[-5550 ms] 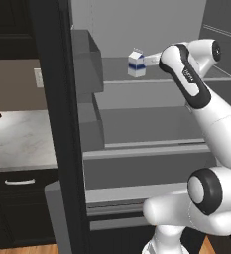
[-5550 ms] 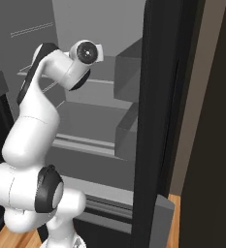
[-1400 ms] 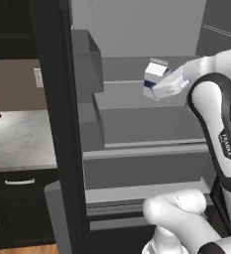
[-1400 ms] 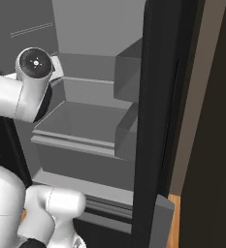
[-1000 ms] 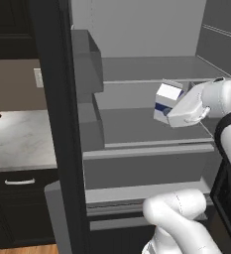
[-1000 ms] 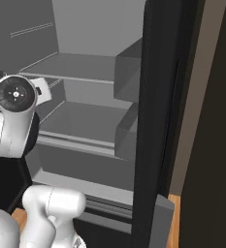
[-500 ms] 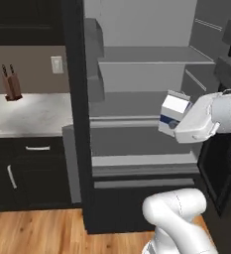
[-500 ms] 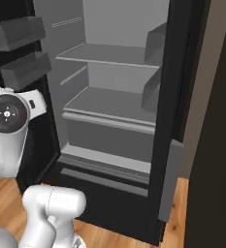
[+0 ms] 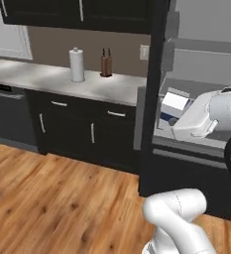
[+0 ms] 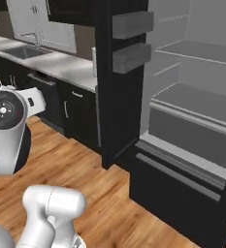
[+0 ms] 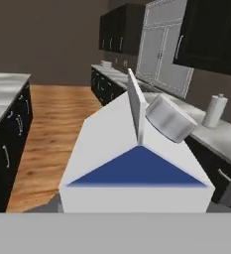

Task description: Take a sugar cube from the saucer and place it inside the coffee. Then, grab milk from the fridge and place it next to the coffee on the counter to sweeten the coffee.

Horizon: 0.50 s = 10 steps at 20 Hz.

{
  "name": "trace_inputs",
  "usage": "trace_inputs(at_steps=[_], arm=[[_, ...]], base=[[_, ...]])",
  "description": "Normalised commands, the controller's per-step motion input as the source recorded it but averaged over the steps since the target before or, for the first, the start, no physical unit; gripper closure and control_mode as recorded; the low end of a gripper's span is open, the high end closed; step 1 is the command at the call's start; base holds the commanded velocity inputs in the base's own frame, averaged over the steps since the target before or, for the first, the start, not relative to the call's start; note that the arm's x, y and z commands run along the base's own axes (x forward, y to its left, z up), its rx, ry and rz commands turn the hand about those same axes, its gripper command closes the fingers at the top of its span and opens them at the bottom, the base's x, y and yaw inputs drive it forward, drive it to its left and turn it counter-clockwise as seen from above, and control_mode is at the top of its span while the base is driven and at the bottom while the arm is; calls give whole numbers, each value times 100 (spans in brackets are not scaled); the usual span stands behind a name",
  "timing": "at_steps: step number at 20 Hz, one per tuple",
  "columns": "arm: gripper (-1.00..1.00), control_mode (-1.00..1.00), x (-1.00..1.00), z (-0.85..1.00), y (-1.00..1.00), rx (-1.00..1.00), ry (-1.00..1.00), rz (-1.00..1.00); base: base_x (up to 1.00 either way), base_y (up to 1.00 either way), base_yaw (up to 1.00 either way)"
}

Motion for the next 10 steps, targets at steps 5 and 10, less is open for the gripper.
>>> trace_inputs(at_steps=[5, 10], arm=[[100, 100, 0, 0, 0, 0, 0, 0], [100, 100, 0, 0, 0, 0, 0, 0]], base=[[-43, 57, 77], [-36, 60, 80]])
